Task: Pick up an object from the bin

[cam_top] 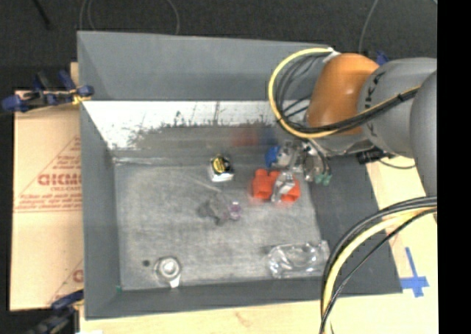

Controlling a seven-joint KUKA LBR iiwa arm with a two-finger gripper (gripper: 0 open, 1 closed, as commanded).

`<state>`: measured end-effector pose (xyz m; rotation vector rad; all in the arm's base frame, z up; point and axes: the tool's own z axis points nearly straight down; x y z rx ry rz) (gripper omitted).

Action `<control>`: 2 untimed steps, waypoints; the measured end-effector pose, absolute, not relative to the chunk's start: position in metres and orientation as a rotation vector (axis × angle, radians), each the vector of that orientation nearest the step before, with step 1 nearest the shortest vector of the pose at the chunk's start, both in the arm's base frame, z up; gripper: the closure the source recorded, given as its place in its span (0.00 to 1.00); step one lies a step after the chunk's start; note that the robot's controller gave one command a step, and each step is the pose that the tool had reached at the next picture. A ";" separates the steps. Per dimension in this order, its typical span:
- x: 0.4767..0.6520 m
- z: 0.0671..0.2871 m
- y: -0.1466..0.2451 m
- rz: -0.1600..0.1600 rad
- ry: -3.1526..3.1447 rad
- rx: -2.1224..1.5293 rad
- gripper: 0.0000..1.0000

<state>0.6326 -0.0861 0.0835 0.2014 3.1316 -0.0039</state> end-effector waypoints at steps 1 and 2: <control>0.590 0.194 -0.119 -0.006 3.121 -0.265 1.00; 0.621 0.337 -0.107 -0.008 3.028 -0.796 1.00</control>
Offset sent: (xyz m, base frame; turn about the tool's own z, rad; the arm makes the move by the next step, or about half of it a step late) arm -0.0446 -0.0303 0.1064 -0.3005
